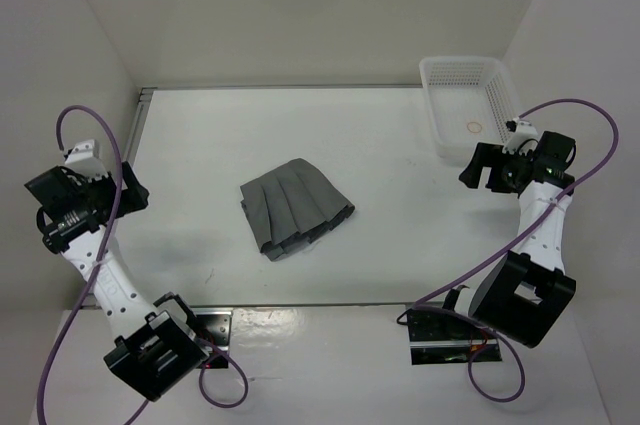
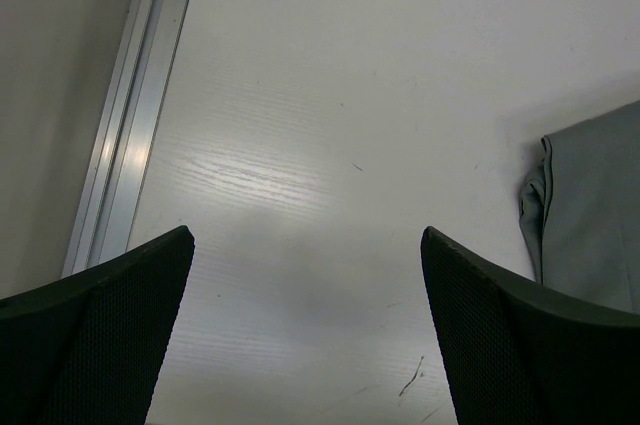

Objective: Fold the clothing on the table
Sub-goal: Fold the skirt

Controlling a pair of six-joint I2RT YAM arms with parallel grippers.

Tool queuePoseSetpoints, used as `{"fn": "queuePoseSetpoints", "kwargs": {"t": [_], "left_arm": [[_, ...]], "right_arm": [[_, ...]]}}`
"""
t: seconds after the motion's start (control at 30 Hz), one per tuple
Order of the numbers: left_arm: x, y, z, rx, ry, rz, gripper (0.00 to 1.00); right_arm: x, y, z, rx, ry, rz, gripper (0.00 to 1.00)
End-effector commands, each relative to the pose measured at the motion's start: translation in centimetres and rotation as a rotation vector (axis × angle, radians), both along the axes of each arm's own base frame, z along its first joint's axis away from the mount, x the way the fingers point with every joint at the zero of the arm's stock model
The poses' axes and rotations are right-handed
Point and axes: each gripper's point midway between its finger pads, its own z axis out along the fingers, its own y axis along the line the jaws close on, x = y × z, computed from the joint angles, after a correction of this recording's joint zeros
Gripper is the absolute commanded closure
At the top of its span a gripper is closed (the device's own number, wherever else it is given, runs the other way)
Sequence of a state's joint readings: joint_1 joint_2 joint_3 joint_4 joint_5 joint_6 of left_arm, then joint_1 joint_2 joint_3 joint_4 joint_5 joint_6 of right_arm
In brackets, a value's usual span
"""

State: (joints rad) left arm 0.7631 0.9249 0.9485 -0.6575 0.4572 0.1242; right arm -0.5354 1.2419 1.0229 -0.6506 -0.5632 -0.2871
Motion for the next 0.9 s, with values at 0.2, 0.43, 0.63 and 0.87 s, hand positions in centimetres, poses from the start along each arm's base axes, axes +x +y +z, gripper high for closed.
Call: {"fn": "queuePoseSetpoints", "kwargs": {"t": [0.2, 0.43, 0.63, 0.87], "left_arm": [[0.3, 0.1, 0.7, 0.014, -0.031, -0.005, 0.0], [0.1, 0.3, 0.7, 0.014, -0.031, 0.004, 0.0], [0.1, 0.3, 0.7, 0.014, -0.031, 0.004, 0.0], [0.1, 0.3, 0.7, 0.014, -0.031, 0.004, 0.0]], "right_arm": [[0.3, 0.1, 1.5, -0.017, -0.036, 0.032, 0.01], [0.5, 0.2, 2.1, -0.015, -0.047, 0.038, 0.01], [0.4, 0.6, 2.1, -0.002, -0.05, 0.059, 0.01], [0.3, 0.6, 2.4, -0.01, -0.052, 0.066, 0.01]]}}
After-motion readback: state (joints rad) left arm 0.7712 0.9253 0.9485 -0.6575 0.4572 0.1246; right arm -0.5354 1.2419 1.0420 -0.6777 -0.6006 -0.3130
